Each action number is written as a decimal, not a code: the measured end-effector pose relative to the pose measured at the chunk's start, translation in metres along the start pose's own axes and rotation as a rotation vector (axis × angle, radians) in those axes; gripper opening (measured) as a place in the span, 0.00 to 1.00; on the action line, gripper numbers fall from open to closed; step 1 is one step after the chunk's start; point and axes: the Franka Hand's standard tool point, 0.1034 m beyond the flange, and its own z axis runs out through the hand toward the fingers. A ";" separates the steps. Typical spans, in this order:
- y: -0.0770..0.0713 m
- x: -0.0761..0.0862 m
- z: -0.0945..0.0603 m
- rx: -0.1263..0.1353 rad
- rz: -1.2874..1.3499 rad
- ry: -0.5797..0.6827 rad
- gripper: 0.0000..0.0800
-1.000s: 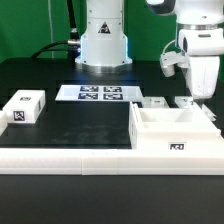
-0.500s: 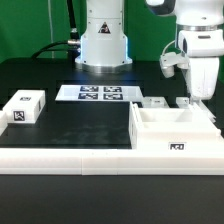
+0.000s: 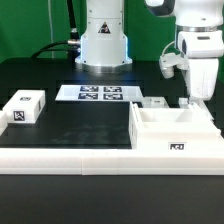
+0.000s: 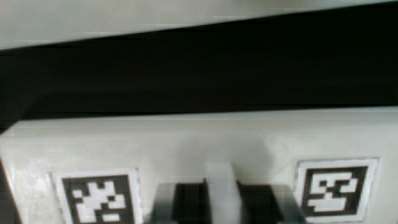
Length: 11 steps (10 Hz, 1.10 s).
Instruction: Assemble cabinet
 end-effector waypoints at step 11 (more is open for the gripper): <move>0.032 -0.051 -0.049 0.015 0.009 -0.058 0.09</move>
Offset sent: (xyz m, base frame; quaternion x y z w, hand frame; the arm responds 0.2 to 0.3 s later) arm 0.0013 -0.0290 0.0376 0.0131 -0.0209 -0.0276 0.9993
